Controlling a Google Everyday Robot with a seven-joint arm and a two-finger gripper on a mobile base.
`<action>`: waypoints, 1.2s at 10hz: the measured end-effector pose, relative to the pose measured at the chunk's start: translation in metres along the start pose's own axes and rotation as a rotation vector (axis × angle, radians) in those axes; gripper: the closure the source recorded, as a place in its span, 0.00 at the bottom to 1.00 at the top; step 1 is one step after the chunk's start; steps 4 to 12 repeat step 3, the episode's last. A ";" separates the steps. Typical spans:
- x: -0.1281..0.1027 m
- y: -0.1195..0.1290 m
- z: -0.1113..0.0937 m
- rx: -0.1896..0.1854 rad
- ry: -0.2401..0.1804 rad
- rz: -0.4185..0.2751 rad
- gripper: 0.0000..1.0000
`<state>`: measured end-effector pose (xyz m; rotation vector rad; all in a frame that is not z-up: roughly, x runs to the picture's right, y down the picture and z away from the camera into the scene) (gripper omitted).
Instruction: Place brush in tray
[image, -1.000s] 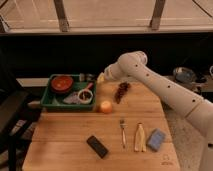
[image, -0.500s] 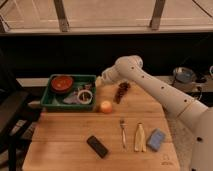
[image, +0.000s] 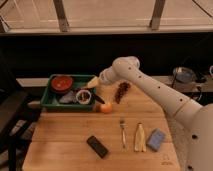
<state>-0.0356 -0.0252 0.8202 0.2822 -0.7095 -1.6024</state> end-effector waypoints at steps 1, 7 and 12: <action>0.004 -0.001 -0.013 -0.009 0.024 0.003 0.38; 0.012 0.002 -0.047 -0.042 0.075 0.030 0.38; 0.012 0.002 -0.047 -0.042 0.075 0.030 0.38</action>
